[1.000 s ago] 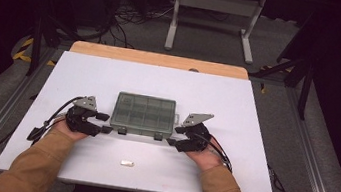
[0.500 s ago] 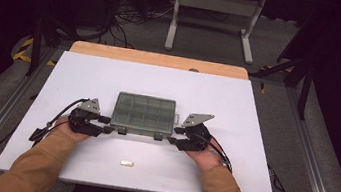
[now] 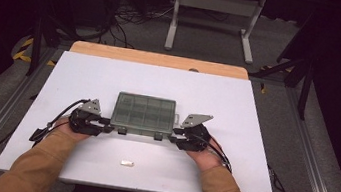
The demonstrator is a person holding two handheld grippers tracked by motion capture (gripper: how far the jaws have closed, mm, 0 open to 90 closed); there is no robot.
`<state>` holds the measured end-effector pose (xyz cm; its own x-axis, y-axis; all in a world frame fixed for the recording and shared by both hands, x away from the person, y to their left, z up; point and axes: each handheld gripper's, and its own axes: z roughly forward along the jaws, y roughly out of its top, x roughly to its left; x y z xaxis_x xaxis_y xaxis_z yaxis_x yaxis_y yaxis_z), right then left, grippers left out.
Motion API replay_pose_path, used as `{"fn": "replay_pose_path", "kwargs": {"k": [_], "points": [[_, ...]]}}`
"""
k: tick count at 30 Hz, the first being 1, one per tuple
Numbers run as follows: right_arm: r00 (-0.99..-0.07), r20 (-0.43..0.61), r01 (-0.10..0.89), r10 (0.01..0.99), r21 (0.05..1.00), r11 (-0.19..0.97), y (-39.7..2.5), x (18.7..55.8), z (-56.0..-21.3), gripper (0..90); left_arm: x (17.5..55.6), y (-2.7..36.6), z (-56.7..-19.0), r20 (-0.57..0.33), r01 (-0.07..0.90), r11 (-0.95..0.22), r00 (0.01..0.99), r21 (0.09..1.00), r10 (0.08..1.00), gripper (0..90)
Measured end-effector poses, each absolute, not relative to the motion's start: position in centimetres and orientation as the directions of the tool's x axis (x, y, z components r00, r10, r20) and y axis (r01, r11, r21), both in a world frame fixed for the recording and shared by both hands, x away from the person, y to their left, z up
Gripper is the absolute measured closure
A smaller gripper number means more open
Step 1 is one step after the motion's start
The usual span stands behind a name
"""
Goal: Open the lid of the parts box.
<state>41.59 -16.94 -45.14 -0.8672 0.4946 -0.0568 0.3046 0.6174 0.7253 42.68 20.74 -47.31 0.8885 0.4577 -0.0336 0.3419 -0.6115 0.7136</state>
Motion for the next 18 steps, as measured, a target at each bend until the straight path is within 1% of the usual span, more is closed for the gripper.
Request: {"fn": "replay_pose_path", "kwargs": {"k": [18], "points": [[-0.866, -0.074, 0.289, 0.495, 0.735, 0.613, -16.78, 41.49, -45.04, 63.5, 42.66, 20.63, -47.37, -0.022, 0.338, -0.617, 0.888, 0.711, 0.46, 64.9]]}}
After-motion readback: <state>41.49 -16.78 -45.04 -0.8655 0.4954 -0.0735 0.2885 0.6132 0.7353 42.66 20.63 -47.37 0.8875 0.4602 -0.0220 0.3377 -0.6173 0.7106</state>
